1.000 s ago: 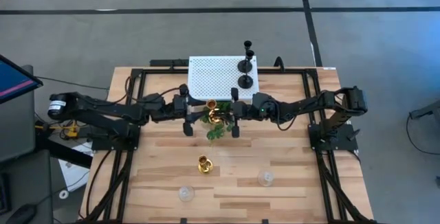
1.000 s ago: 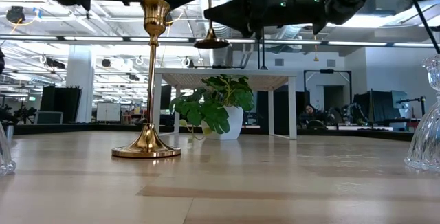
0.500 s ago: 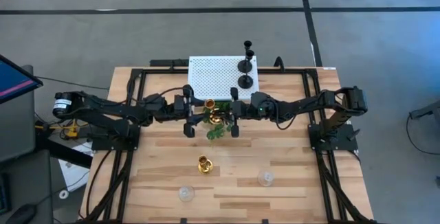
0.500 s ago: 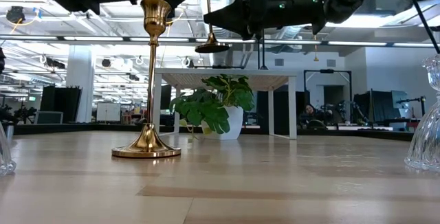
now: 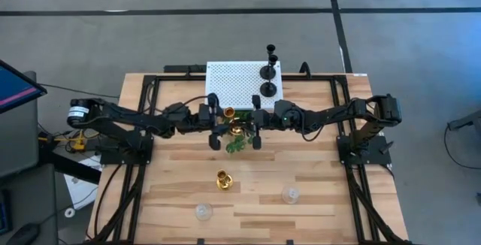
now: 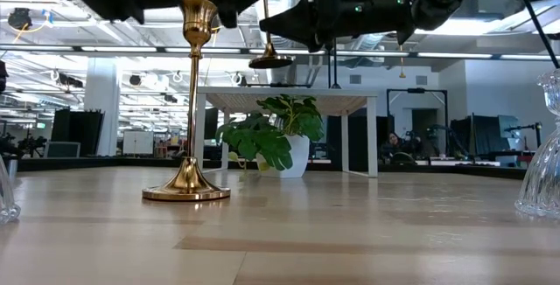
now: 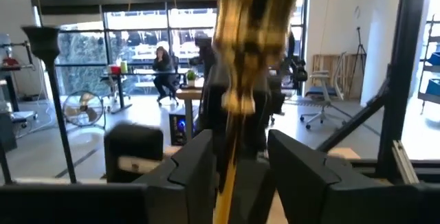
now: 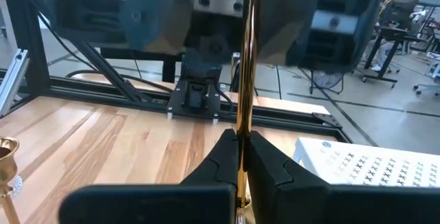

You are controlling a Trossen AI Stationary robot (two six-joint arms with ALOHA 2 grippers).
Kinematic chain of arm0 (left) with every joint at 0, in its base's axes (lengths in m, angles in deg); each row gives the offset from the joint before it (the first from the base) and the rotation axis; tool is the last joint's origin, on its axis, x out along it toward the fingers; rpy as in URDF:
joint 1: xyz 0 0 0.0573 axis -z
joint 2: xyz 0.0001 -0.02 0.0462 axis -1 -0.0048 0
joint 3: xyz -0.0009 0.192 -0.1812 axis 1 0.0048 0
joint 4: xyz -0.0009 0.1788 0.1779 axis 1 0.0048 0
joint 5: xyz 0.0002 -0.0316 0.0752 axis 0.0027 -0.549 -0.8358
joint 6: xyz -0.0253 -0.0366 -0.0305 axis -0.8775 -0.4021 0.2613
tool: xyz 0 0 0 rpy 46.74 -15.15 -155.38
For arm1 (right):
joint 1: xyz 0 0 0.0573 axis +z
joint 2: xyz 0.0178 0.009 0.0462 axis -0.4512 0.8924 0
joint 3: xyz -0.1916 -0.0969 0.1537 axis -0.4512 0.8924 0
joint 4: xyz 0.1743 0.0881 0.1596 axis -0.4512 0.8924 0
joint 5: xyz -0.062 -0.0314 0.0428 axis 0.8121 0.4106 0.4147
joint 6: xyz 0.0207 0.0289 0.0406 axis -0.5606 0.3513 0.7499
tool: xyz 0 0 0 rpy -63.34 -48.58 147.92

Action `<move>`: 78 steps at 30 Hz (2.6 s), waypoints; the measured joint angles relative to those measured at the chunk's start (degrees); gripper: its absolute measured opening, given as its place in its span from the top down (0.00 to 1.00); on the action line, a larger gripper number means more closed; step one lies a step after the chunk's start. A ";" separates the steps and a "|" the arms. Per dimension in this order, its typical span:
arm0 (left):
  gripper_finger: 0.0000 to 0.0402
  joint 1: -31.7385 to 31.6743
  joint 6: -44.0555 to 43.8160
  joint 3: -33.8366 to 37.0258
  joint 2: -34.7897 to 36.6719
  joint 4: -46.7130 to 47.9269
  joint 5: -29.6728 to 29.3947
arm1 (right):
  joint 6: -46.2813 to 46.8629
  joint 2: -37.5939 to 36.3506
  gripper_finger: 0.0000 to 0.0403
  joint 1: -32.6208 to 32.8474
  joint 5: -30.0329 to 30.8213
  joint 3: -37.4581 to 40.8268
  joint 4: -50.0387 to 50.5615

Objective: Pick & Place candle stick holders
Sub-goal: Put the left gold candle holder on the shelf

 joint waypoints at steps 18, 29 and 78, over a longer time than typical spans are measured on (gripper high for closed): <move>0.81 0.00 1.25 -1.66 0.77 1.60 0.01 | 0.04 0.00 1.00 0.02 0.05 0.00 1.00; 0.97 -0.02 2.24 -1.66 0.89 1.97 -0.28 | 0.52 0.00 1.00 0.04 -0.11 0.00 0.59; 0.97 -12.97 5.08 -6.33 12.17 19.38 -4.00 | 6.63 -37.12 1.00 8.18 21.48 17.59 34.07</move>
